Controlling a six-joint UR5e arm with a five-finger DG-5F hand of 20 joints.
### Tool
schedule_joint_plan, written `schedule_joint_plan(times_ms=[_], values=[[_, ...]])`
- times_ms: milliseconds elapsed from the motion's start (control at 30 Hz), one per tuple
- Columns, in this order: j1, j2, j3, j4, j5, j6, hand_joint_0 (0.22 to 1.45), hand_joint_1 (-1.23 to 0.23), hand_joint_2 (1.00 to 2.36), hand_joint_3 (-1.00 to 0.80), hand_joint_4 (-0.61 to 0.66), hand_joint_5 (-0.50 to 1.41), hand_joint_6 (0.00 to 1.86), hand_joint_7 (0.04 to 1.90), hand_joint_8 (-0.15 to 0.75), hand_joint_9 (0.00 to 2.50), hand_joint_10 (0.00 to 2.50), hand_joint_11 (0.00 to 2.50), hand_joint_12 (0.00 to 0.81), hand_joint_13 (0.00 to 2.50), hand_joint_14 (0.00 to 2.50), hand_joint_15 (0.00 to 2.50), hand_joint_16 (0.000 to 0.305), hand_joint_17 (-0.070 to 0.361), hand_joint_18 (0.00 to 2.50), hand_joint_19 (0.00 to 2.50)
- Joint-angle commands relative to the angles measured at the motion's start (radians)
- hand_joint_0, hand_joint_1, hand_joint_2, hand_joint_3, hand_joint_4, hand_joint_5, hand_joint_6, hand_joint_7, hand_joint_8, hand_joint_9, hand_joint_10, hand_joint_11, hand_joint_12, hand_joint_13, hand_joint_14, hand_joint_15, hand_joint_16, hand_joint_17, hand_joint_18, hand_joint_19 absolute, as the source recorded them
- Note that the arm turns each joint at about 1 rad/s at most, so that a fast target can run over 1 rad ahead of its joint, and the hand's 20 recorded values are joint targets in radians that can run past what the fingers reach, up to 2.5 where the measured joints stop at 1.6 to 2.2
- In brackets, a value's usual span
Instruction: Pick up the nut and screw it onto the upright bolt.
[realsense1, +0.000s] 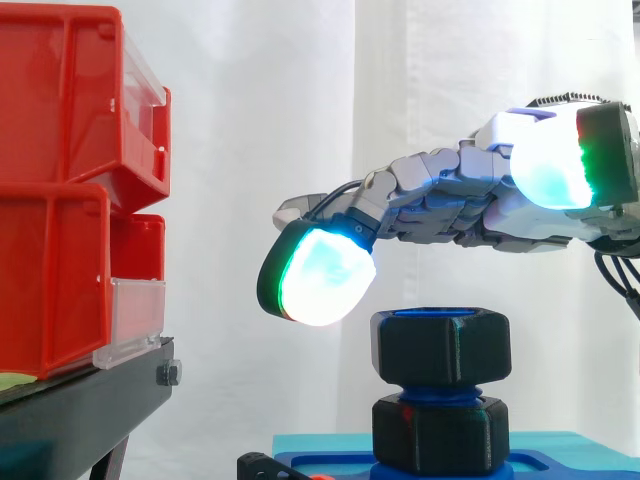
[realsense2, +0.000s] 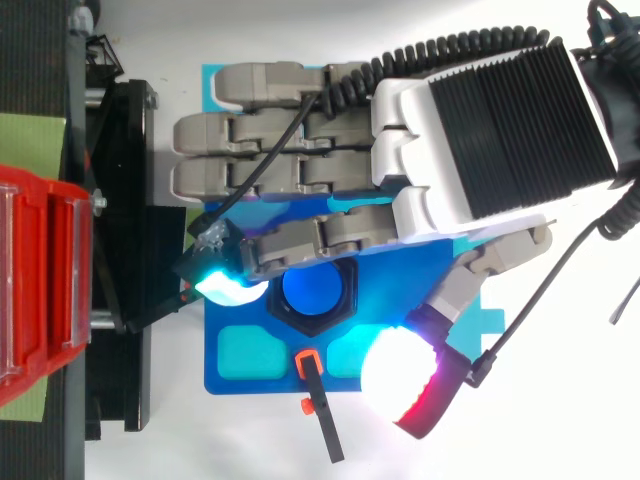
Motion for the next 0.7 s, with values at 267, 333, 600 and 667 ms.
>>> schedule_joint_plan(times_ms=[267,333,600,667], values=[[-0.002,0.0,-0.006,0.013,0.007,0.009,0.41,-0.03,1.0,-0.5,0.11,-0.23,0.5,0.61,0.193,0.0,0.0,0.0,0.363,0.0,0.0,0.0,0.059,0.133,0.0,0.0],[-0.002,-0.001,-0.006,0.015,0.007,0.007,0.42,-0.03,1.0,-0.5,0.12,-0.22,0.5,0.63,0.2,0.0,0.0,0.0,0.363,0.0,0.0,0.0,0.059,0.132,0.0,0.0],[0.004,-0.001,-0.006,0.012,0.013,0.001,0.43,-0.05,1.0,-0.5,0.14,-0.21,0.5,0.65,0.205,0.0,0.0,0.0,0.358,0.0,0.0,0.0,0.056,0.126,0.0,0.0],[0.004,-0.001,-0.006,0.01,0.013,0.003,0.43,-0.06,1.0,-0.5,0.14,-0.21,0.5,0.65,0.206,0.0,0.0,0.0,0.358,0.0,0.0,0.0,0.055,0.124,0.0,0.0]])
